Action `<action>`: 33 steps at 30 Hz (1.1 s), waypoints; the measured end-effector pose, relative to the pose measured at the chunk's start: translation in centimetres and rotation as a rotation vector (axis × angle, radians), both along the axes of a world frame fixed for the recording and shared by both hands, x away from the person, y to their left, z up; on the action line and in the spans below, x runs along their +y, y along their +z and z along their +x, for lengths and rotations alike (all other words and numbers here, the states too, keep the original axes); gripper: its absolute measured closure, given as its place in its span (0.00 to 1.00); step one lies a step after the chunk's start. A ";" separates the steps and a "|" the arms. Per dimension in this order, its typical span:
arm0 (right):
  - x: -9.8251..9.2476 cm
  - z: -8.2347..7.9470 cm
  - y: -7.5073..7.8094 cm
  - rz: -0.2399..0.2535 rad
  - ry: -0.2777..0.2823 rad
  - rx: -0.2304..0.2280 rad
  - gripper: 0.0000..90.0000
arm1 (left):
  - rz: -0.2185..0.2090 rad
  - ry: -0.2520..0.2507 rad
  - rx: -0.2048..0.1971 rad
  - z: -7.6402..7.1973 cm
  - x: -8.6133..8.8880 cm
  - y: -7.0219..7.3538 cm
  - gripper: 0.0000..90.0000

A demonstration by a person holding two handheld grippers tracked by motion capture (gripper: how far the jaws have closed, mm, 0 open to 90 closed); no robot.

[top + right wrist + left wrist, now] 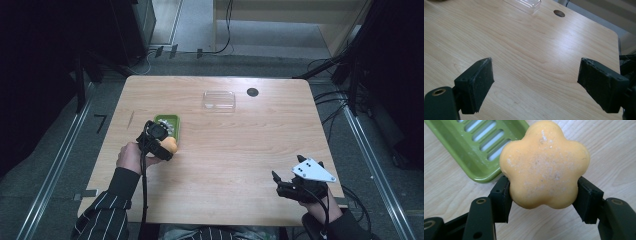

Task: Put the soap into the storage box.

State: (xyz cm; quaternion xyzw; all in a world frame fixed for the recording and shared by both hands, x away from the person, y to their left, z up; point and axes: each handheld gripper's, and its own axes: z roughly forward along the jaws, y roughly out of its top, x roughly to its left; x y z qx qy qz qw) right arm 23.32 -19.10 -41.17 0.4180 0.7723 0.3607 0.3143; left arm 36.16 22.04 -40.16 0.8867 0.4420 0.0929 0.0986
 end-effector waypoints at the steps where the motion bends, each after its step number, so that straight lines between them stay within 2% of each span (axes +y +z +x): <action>1: 0.0 0.0 0.0 -0.001 0.000 0.000 0.15 | -0.005 0.007 0.000 0.2 0.0 0.1 0.44; 27: 0.0 0.0 0.0 0.000 0.002 0.000 0.15 | -0.034 0.043 -0.012 2.9 0.9 0.9 0.44; 33: 0.0 0.0 0.0 0.002 0.002 0.000 0.15 | -0.029 0.045 -0.008 3.5 1.3 0.9 0.44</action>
